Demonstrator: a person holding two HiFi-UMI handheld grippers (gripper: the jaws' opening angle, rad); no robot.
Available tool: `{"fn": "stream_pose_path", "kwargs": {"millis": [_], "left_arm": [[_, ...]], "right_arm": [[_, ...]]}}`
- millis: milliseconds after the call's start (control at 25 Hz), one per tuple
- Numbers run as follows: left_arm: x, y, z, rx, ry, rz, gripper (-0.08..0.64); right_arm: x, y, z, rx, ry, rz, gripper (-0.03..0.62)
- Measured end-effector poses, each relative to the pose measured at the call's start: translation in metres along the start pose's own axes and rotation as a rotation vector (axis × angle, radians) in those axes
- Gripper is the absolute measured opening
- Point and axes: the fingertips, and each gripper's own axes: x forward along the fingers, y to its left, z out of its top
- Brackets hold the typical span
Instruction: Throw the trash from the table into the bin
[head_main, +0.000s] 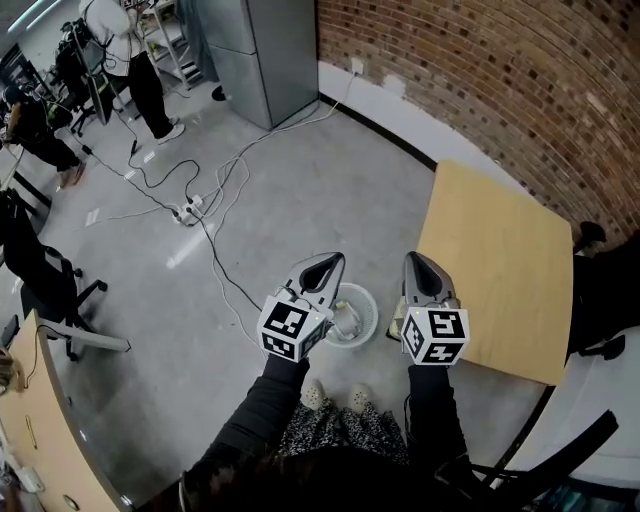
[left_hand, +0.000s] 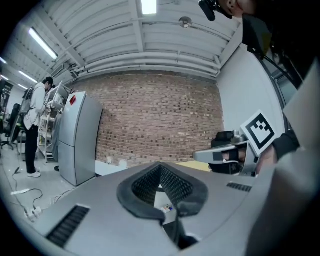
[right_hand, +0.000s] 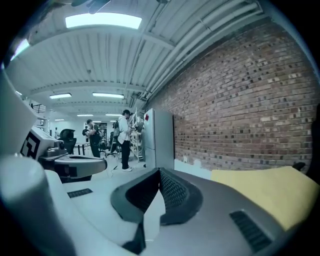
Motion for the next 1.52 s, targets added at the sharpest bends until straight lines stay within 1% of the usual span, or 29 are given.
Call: {"fn": "stream_pose_path", "kwargs": {"millis": [80, 200, 400, 600, 760, 960, 1520], "left_arm": [[0.005, -0.005, 0.019, 0.019, -0.024, -0.006, 0.005], [0.010, -0.014, 0.041, 0.031, -0.049, -0.013, 0.005], [0.013, -0.028, 0.057, 0.040, -0.060, -0.018, 0.005], [0.019, -0.043, 0.071, 0.060, -0.075, -0.040, 0.005], [0.021, -0.053, 0.072, 0.058, -0.074, -0.053, 0.005], [0.018, -0.050, 0.070, 0.037, -0.071, -0.026, 0.005], [0.026, -0.048, 0.072, 0.053, -0.064, -0.012, 0.005]], "right_arm": [[-0.010, -0.012, 0.018, -0.009, -0.032, -0.022, 0.012], [-0.025, -0.027, 0.034, -0.016, -0.055, -0.047, 0.012], [-0.046, -0.042, 0.051, -0.027, -0.083, -0.072, 0.012], [-0.056, -0.052, 0.065, -0.040, -0.105, -0.083, 0.012], [-0.059, -0.055, 0.071, -0.047, -0.116, -0.074, 0.012], [-0.059, -0.054, 0.075, -0.059, -0.124, -0.053, 0.012], [-0.053, -0.064, 0.080, -0.044, -0.121, -0.058, 0.011]]}}
